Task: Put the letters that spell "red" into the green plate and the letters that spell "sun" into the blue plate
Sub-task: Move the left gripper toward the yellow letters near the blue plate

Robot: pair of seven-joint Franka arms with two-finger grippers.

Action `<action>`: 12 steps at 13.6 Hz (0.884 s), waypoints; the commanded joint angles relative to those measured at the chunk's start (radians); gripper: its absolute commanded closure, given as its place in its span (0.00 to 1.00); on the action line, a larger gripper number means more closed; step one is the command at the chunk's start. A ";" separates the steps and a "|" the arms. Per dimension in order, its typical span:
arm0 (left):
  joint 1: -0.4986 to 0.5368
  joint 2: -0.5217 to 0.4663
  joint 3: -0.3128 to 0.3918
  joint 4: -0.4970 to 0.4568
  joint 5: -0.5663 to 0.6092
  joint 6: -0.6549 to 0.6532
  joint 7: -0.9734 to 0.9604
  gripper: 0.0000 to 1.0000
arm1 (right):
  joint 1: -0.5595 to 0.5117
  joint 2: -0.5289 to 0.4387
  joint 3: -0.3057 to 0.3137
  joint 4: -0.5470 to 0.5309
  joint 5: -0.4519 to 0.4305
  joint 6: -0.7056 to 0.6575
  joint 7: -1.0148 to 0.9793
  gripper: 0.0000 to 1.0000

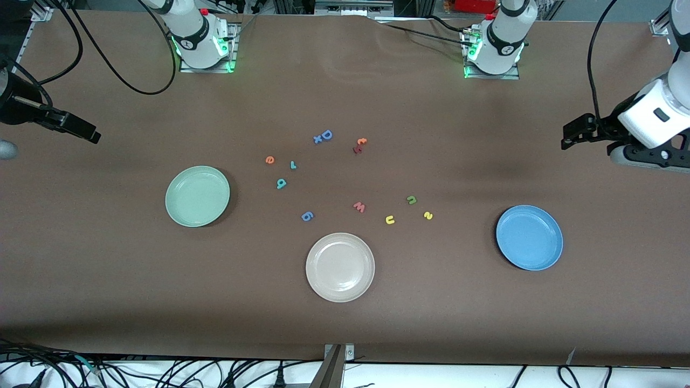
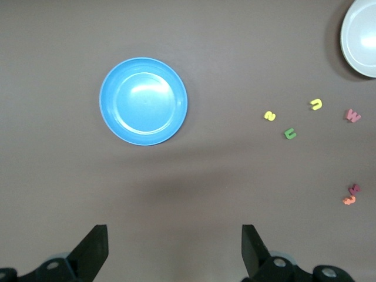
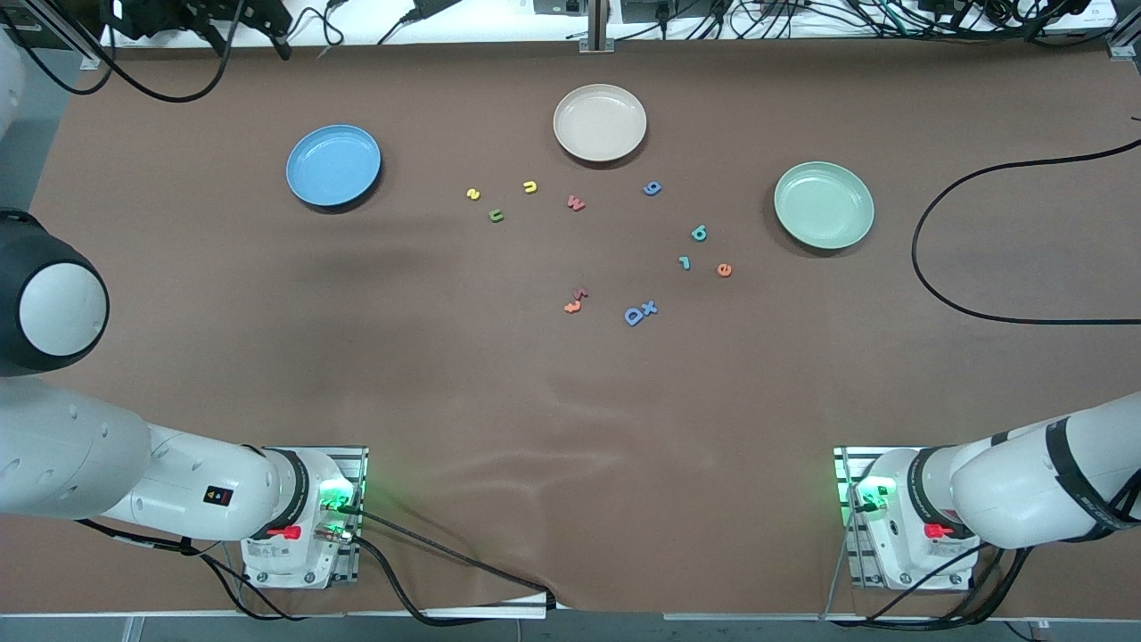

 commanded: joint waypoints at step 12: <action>-0.103 0.187 -0.037 -0.008 -0.070 0.195 0.003 0.00 | -0.004 -0.019 0.005 -0.002 0.007 -0.022 0.003 0.00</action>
